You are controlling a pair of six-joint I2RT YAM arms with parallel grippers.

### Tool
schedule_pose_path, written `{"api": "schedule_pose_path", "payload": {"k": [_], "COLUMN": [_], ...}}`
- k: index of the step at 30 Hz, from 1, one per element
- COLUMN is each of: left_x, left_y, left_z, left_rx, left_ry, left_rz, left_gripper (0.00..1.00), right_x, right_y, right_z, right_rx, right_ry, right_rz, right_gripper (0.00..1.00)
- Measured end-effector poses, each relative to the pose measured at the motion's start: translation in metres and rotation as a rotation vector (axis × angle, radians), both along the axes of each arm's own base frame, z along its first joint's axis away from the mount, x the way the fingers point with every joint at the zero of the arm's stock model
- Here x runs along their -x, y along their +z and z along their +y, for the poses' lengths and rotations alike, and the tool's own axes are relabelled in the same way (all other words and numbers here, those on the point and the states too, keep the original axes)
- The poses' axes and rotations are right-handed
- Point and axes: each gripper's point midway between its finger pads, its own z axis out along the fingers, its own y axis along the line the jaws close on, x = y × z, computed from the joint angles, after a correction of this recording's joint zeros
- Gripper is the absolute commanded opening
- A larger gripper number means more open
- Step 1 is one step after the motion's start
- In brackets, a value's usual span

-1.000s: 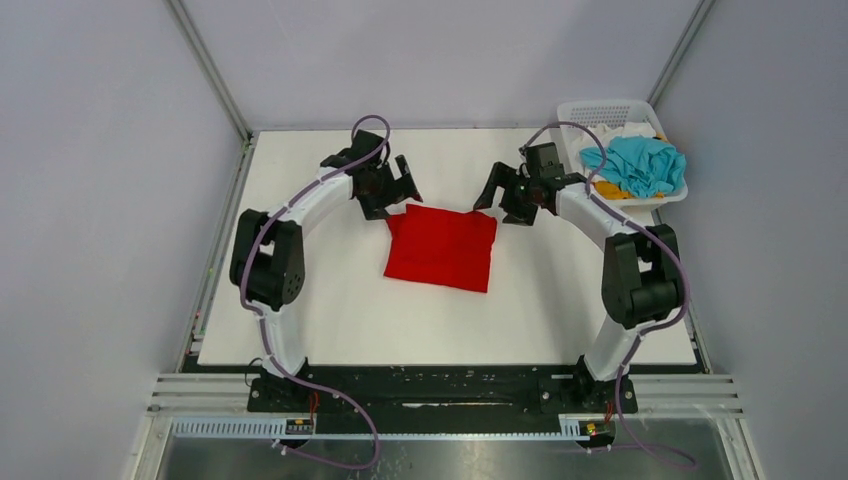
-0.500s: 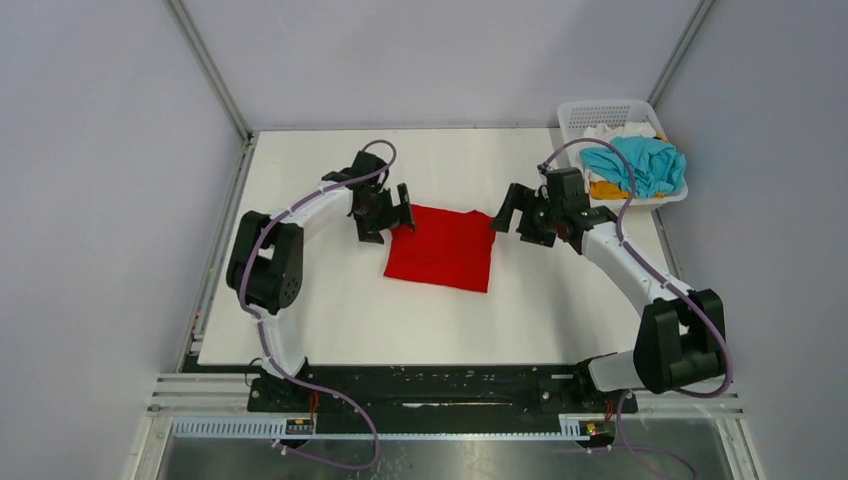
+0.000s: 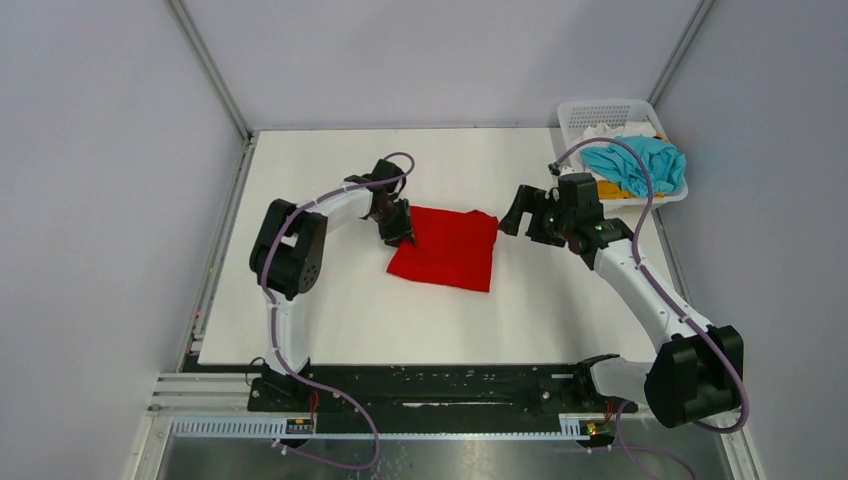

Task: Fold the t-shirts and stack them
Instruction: Put the neatly folded tshirt into the corner of the board with the left arm

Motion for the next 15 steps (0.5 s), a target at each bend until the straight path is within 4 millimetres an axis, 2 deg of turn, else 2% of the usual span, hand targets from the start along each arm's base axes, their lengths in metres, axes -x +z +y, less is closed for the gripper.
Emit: {"api": "schedule_pose_path", "payload": {"k": [1, 2, 5, 8, 11, 15], "left_x": [0.000, 0.000, -0.004, -0.012, -0.032, -0.069], "left_y": [-0.002, -0.003, -0.003, -0.001, 0.004, 0.021], "left_z": [-0.003, -0.007, -0.011, -0.006, 0.009, 0.046], "left_rx": [0.000, 0.003, -0.006, -0.058, -0.142, -0.246], "left_ry": [-0.006, -0.010, -0.005, 0.011, 0.045, 0.101], "left_rz": [0.003, 0.008, 0.015, 0.008, -0.029, -0.106], "left_gripper": [0.05, 0.00, 0.00, 0.00, 0.00, 0.00], "right_x": [0.000, 0.000, 0.001, 0.000, -0.001, -0.001], "right_y": [-0.001, -0.001, -0.004, -0.004, -0.005, -0.005], "right_z": [-0.001, -0.002, -0.003, -0.004, -0.007, -0.012], "right_rx": [0.006, 0.009, 0.014, 0.021, 0.035, 0.059], "right_ry": [-0.004, -0.005, -0.007, -0.008, -0.014, -0.024], "right_rz": [-0.001, -0.001, 0.003, 0.003, -0.002, -0.012], "right_gripper": [0.99, 0.99, 1.00, 0.99, 1.00, 0.99]}}
